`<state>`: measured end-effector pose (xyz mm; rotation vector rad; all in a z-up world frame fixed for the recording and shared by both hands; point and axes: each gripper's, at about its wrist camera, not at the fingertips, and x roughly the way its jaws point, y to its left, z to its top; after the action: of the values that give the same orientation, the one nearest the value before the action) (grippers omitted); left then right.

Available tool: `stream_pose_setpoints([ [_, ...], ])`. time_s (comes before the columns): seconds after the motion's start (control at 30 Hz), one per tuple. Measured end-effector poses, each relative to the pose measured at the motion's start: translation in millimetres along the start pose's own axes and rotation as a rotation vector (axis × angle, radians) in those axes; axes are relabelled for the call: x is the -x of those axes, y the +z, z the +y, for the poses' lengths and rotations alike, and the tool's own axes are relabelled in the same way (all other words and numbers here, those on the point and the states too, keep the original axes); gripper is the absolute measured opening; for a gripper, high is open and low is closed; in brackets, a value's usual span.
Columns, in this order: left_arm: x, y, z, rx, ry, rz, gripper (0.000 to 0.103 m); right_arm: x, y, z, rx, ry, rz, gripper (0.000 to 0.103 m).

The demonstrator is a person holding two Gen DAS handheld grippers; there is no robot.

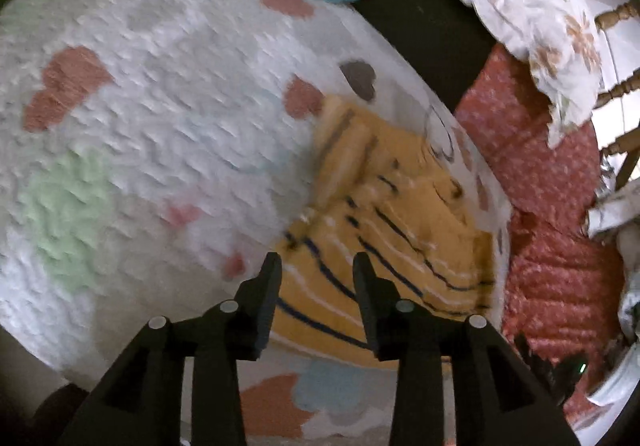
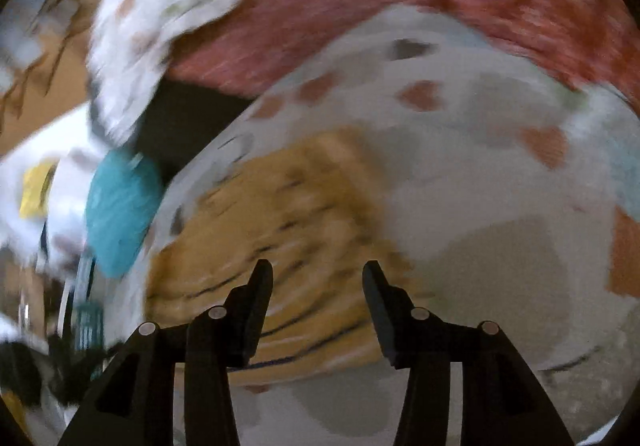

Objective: Fold small clothes

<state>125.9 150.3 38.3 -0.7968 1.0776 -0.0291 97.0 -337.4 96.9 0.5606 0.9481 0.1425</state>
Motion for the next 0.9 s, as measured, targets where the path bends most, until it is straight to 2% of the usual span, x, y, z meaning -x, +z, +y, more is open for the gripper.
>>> stream_pose_setpoints([
  [0.13, -32.2, -7.2, 5.5, 0.049, -0.021, 0.114, 0.035, -54.8, -2.2, 88.1, 0.176, 0.083, 0.154, 0.050],
  [0.17, -38.8, -7.8, 11.4, 0.064, -0.008, 0.135, 0.035, -69.3, -4.7, 103.7, 0.201, 0.080, 0.179, 0.046],
  [0.2, -40.2, -7.5, 14.3, 0.072, -0.007, 0.140, 0.035, -85.2, -7.6, 119.7, 0.232, 0.075, 0.203, 0.036],
  [0.23, -41.0, -6.3, 16.2, 0.079, -0.014, 0.143, 0.035, -104.6, -10.1, 136.8, 0.268, 0.065, 0.229, 0.031],
  [0.27, -39.1, -4.7, 18.1, 0.081, -0.021, 0.140, 0.035, -126.2, -12.0, 154.7, 0.305, 0.049, 0.254, 0.026],
  [0.43, -18.9, 11.2, 25.9, 0.061, 0.037, 0.067, 0.036, -207.8, -21.3, 216.4, 0.414, -0.029, 0.288, 0.025],
  [0.57, -11.8, 28.6, 41.1, 0.143, 0.004, 0.045, 0.036, -264.2, -31.0, 256.0, 0.467, -0.071, 0.323, 0.027],
  [0.63, -9.4, 33.3, 45.2, 0.166, -0.003, 0.038, 0.036, -275.2, -26.5, 267.7, 0.443, -0.033, 0.316, 0.028],
  [0.77, -6.4, 36.4, 46.4, 0.191, -0.024, 0.035, 0.038, -277.9, -5.5, 273.9, 0.305, 0.075, 0.305, 0.028],
  [0.87, -6.1, 36.2, 41.0, 0.177, -0.024, 0.030, 0.039, -267.2, 3.6, 283.2, 0.339, 0.075, 0.284, 0.028],
  [0.9, -5.6, 36.5, 40.4, 0.177, -0.022, 0.028, 0.039, -260.3, 4.3, 284.4, 0.354, 0.081, 0.275, 0.032],
])
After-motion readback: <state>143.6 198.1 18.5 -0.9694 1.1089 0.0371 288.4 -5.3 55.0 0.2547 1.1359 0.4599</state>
